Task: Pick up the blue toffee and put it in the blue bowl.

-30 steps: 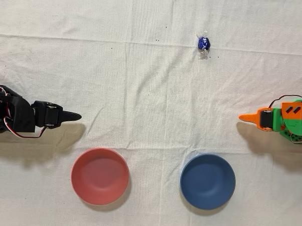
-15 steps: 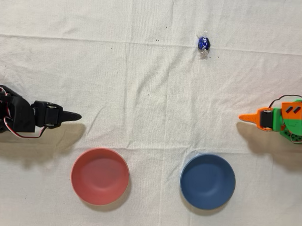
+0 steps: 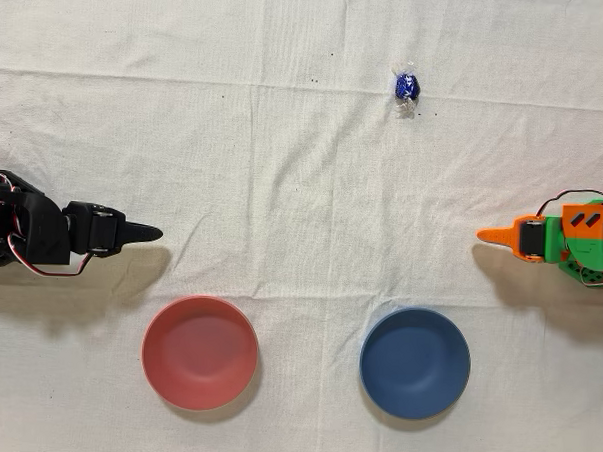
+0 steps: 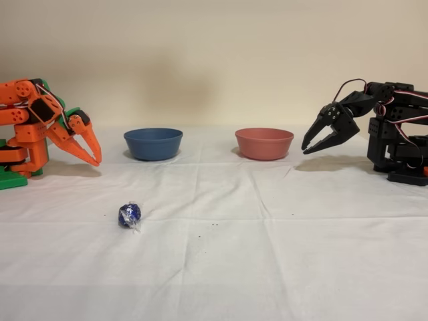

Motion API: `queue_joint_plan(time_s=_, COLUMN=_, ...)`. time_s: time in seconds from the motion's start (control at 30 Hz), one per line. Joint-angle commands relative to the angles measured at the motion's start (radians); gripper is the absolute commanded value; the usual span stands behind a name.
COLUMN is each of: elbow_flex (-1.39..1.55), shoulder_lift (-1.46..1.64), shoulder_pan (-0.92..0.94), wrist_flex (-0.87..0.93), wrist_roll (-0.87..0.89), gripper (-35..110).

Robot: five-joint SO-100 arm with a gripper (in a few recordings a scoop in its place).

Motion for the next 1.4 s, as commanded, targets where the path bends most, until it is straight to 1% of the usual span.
queue_joint_plan(time_s=0.0, elbow_flex=-0.015, shoulder_lift=-0.005, shoulder_pan=0.020, wrist_flex=0.003, wrist_roll=-0.005, gripper=0)
queue_joint_plan(time_s=0.6, elbow_flex=-0.015, shoulder_lift=-0.005, shoulder_pan=0.020, wrist_flex=0.003, wrist_roll=-0.006, gripper=0)
queue_joint_plan(time_s=0.73, elbow_flex=-0.015, shoulder_lift=-0.005, shoulder_pan=-0.023, wrist_flex=0.003, wrist_roll=-0.026, gripper=0)
queue_joint_plan(time_s=0.8, elbow_flex=-0.015, shoulder_lift=-0.009, shoulder_pan=-0.005, wrist_flex=-0.005, wrist_roll=-0.003, gripper=0)
queue_joint_plan(time_s=0.93, elbow_flex=-0.046, shoulder_lift=-0.097, shoulder_pan=0.072, wrist_flex=-0.055, wrist_roll=-0.095, gripper=0)
queue_joint_plan(time_s=1.13, elbow_flex=-0.360, shoulder_lift=-0.276, shoulder_pan=0.106, wrist_flex=-0.008, wrist_roll=-0.124, gripper=0)
queue_joint_plan(time_s=1.37, elbow_flex=-0.712, shoulder_lift=-0.426, shoulder_pan=0.124, wrist_flex=0.012, wrist_roll=-0.058, gripper=0)
